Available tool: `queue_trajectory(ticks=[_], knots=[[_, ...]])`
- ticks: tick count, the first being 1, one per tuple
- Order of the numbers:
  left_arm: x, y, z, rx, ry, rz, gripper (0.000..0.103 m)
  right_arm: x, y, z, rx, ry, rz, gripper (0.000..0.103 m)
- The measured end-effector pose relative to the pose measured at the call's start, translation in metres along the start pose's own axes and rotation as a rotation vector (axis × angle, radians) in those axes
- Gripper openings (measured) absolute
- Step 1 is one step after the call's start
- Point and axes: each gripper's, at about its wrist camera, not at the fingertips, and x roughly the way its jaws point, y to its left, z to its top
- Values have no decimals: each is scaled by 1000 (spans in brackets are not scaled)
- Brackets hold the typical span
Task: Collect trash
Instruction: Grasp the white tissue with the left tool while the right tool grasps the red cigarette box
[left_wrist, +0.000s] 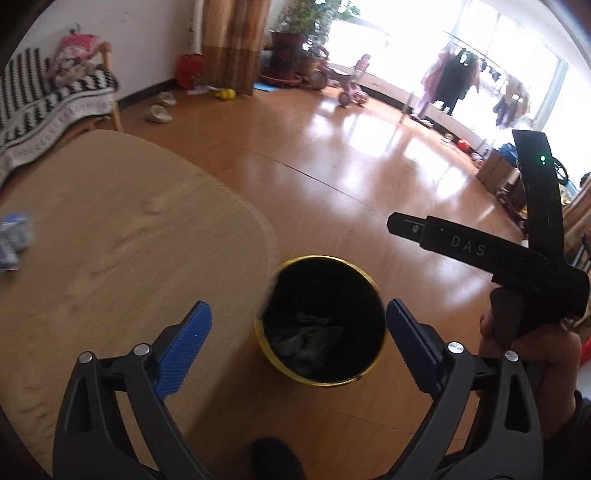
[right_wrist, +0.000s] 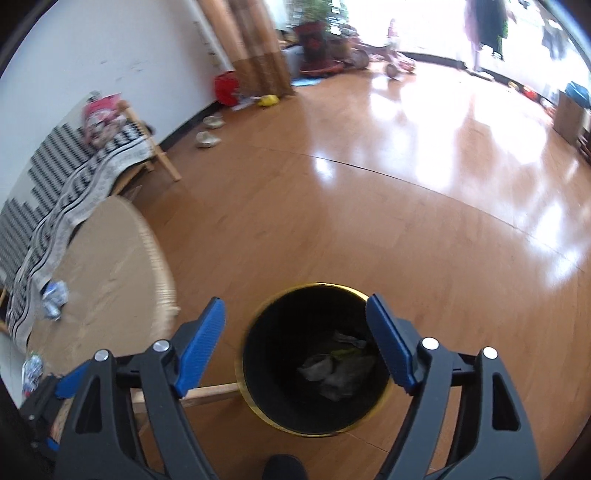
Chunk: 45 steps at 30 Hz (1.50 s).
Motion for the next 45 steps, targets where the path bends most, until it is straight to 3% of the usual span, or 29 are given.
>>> queue_trajectory(ticks=[9,17,21,23,26,31,36,38,39,40,42,45], knots=[[-131,136,-51,-231,-94,222,94,-8,186,-28,-287,19,223,79],[-249,268,-133,-485,-166,452,94,-21,361,-101,-590,165,509,79],[-287,323,-180,-603,-177,517,94,-37,430,-152,-746,220,613,79],[-298,346,-201,-652,-170,557,94,-45,459,-180,-840,233,652,79],[-301,379,-225,-719,-152,548,94,-54,489,-213,-952,225,660,79],[-291,422,-239,-774,-115,502,94,-50,520,-243,-1058,232,669,79],[-268,438,-234,-788,-81,495,93,-37,531,-259,-1096,260,664,79],[-260,443,-233,-788,-70,484,83,-33,535,-263,-1115,264,659,79],[-257,443,-232,-790,-64,466,67,-31,537,-265,-1122,267,656,79],[-255,444,-231,-796,-52,458,42,-29,538,-266,-1126,269,655,79],[-252,443,-230,-804,-35,456,19,-26,540,-268,-1139,272,655,79],[-265,435,-226,-793,-74,464,9,-20,543,-271,-1173,278,649,79]])
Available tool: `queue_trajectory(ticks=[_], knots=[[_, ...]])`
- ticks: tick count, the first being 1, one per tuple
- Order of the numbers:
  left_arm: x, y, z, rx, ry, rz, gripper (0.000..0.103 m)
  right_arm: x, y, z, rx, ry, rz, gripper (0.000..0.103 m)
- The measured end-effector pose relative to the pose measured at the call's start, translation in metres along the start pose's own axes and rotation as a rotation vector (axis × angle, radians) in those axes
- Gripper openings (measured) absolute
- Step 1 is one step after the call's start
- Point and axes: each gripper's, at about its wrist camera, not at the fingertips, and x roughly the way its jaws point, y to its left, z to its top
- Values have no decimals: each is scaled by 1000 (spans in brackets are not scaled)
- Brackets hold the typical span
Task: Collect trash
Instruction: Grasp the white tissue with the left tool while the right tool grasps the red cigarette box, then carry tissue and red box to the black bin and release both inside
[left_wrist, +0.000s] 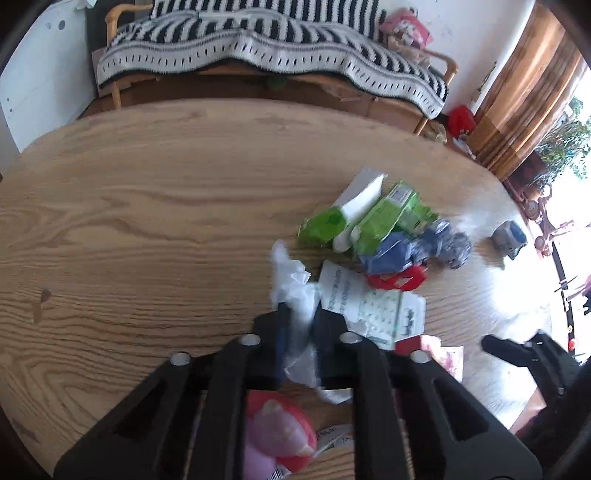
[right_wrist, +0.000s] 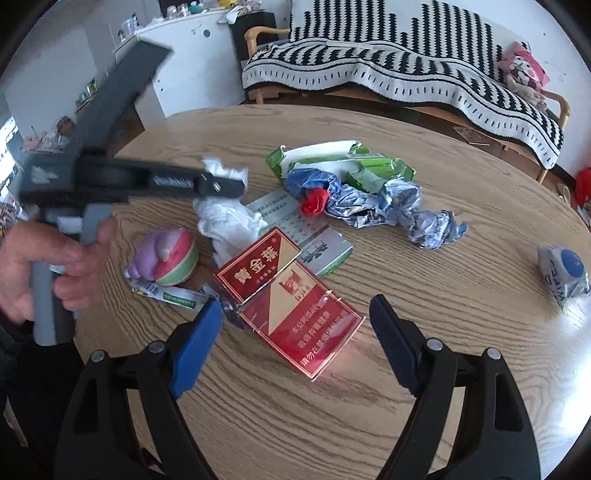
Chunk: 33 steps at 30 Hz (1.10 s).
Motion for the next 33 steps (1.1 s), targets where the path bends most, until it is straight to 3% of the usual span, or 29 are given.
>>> queue_trajectory(ticks=[9,13,17,26,33], knots=[[-55,-4,7,-2,-152,-29,8,27,-7,-1,-81,52,19,83],[-56,-11,9,13,-151,-40,8,37,-12,-3,-91,63,38,83],[-56,-17,8,24,-150,-41,8,37,-15,-7,-87,53,76,74],[-61,-44,6,52,-173,-43,8,-21,-33,-27,-28,-67,76,69],[-58,-104,-1,127,-175,-96,8,-90,-102,-68,149,-171,-23,69]])
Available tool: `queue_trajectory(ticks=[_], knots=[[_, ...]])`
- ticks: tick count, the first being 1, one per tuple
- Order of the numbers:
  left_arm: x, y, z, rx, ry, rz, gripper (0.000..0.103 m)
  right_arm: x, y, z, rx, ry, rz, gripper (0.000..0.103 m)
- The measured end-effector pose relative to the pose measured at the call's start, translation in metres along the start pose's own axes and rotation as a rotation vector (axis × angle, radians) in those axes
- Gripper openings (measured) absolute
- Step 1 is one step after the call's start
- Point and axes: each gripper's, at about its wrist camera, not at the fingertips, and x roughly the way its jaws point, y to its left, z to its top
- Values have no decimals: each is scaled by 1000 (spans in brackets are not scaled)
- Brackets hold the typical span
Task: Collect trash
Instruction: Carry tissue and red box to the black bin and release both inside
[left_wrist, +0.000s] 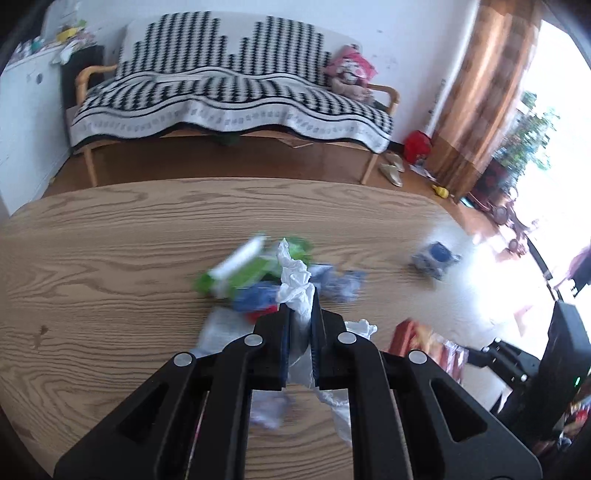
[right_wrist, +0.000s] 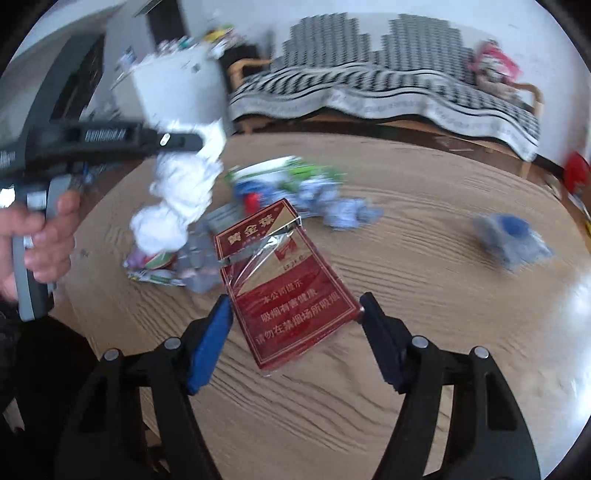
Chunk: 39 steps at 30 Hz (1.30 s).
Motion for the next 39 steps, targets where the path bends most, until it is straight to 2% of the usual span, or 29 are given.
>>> queue_trajectory(ticks=[6,11,16,19,23,28,33,39], knots=[[14,-86,-8,99,11,-98,8,-70,-72,-41,159,-82,-147,69],[31,-176,-25,202,31,-202,8,-137,-137,-92,314,-144,-274,69],[46,-274,-56,320,40,-331,8,-199,-191,-151,475,-197,-418,69],[58,-332,-82,361,86,-441,8,-230,-218,-190,561,-200,-549,69],[74,-395,-118,427,133,-539,8,-258,-260,-242,726,-161,-650,69],[103,-450,-159,495,215,-594,8,-274,-292,-289,867,-109,-693,69],[132,-481,-183,528,282,-600,8,-277,-309,-306,927,-90,-703,69],[149,-497,-199,553,299,-613,9,-277,-316,-313,945,-86,-710,69]])
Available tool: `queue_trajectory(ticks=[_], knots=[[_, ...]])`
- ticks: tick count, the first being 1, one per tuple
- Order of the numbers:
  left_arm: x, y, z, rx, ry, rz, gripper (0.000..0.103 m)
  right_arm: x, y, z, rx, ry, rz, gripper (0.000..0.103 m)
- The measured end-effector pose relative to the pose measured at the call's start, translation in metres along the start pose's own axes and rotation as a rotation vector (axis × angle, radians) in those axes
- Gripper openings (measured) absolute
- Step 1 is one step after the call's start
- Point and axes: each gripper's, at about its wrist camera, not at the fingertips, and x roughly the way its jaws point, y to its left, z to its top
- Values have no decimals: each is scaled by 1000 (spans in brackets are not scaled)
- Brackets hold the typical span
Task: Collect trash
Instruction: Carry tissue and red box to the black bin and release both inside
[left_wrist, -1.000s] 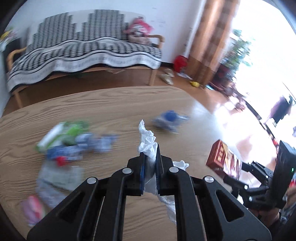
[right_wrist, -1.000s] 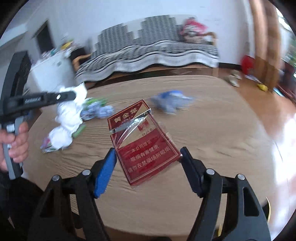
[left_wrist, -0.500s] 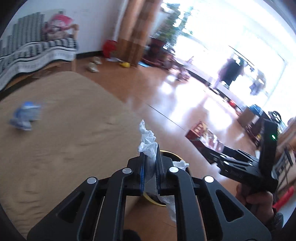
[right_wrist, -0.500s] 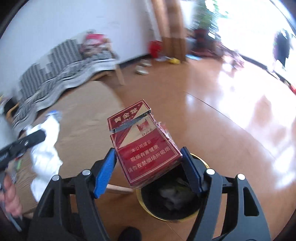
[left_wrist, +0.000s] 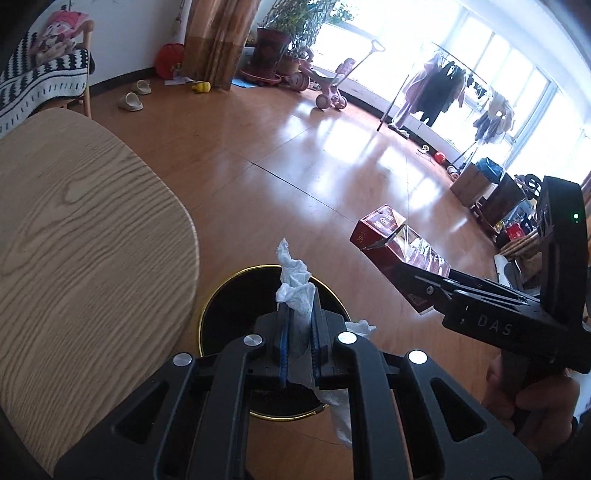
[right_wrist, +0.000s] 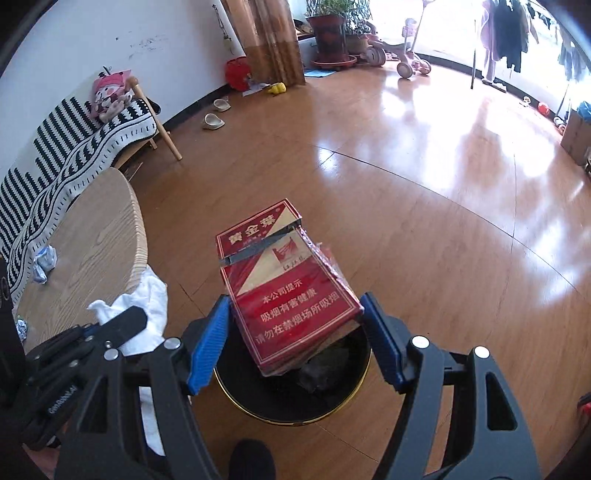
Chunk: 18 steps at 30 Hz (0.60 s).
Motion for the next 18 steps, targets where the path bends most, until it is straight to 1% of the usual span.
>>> queue_trajectory(ticks=[1,3,5,6,7,8,9,10,13,18], knots=[[2,-1,-1,7,-1,-2,9,1,8,1,2,1,-1,69],[6,-1,-3,22,-3,4,10,1,4,0,8,-1,-3,69],[10,-4,-2,33,6,-2,11,2,13,0,13,-3,-7,69],[10,-9,-6,35,8,-5,17,2,12,0,14,-3,-6,69],[11,-11,-6,37,6,-8,32,3,12,0,14,-2,-6,69],[10,-12,-6,37,-4,-13,43,3,12,0,13,0,-5,69],[6,-11,-5,37,-18,-15,64,3,12,0,14,1,-7,69],[4,-13,-5,40,-34,-12,67,3,12,0,14,1,-9,69],[-2,-16,-3,49,-48,-17,67,4,16,-1,13,5,1,69],[-14,-11,0,15,-62,-25,69,8,18,-4,3,24,8,69]])
